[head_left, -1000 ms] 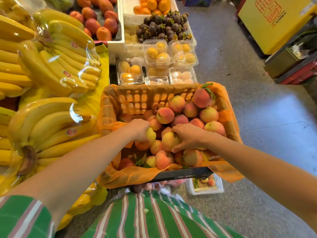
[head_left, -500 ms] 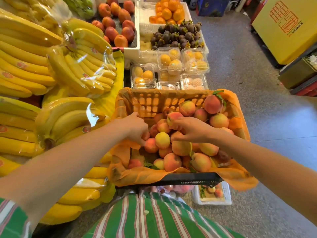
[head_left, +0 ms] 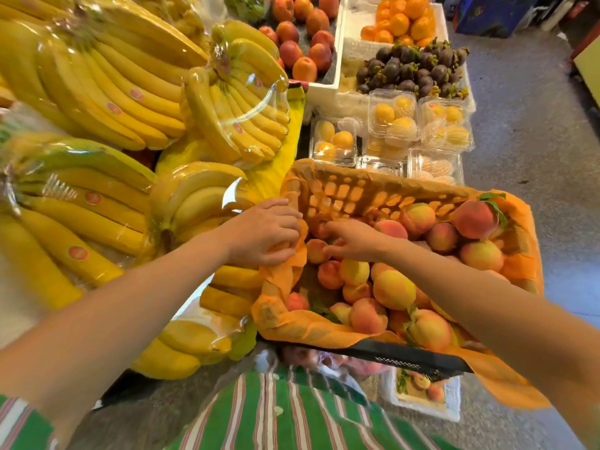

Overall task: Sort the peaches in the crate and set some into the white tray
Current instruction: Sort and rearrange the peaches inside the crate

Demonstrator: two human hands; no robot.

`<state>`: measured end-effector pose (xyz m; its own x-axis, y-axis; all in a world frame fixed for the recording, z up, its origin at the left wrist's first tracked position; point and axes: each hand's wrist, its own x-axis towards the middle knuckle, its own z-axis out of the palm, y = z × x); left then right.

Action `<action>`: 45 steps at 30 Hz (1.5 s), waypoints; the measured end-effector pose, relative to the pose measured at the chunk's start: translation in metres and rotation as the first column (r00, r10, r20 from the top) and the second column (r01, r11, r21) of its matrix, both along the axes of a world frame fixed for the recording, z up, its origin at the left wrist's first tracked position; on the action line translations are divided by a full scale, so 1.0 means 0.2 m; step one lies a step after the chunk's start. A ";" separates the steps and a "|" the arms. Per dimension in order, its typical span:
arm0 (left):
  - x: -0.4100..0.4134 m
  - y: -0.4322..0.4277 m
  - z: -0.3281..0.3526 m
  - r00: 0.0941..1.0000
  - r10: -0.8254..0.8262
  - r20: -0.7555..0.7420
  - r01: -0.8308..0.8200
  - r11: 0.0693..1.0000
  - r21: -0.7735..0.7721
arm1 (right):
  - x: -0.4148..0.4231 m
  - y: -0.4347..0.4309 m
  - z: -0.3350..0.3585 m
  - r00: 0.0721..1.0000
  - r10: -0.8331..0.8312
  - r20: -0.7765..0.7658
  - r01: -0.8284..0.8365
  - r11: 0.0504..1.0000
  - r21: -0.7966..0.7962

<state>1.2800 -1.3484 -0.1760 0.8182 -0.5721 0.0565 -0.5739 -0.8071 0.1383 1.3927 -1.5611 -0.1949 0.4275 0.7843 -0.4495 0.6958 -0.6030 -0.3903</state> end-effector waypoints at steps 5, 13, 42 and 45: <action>0.00 0.00 -0.03 1.000 0.018 0.005 -0.017 0.999 -0.035 | -0.01 0.10 -0.19 0.993 0.053 0.101 -0.042 0.993 -0.114; 0.01 0.01 -0.05 1.000 0.015 0.000 -0.015 0.998 -0.067 | -0.01 0.14 -0.32 0.961 0.061 0.270 -0.023 0.990 -0.141; 0.14 -0.19 0.03 0.964 0.261 -0.055 -0.266 0.921 -0.283 | 0.05 -0.11 0.23 0.660 -0.262 -0.704 0.552 0.805 0.217; 0.13 -0.15 0.03 0.964 0.264 -0.041 -0.265 0.932 -0.249 | 0.09 -0.11 0.20 0.658 -0.270 -0.703 0.559 0.800 0.216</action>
<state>1.3065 -1.3781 -0.1704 0.9389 -0.3032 0.1631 -0.3427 -0.8685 0.3581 1.4110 -1.5830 -0.1540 0.4933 0.7530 -0.4355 -0.0759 -0.4614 -0.8839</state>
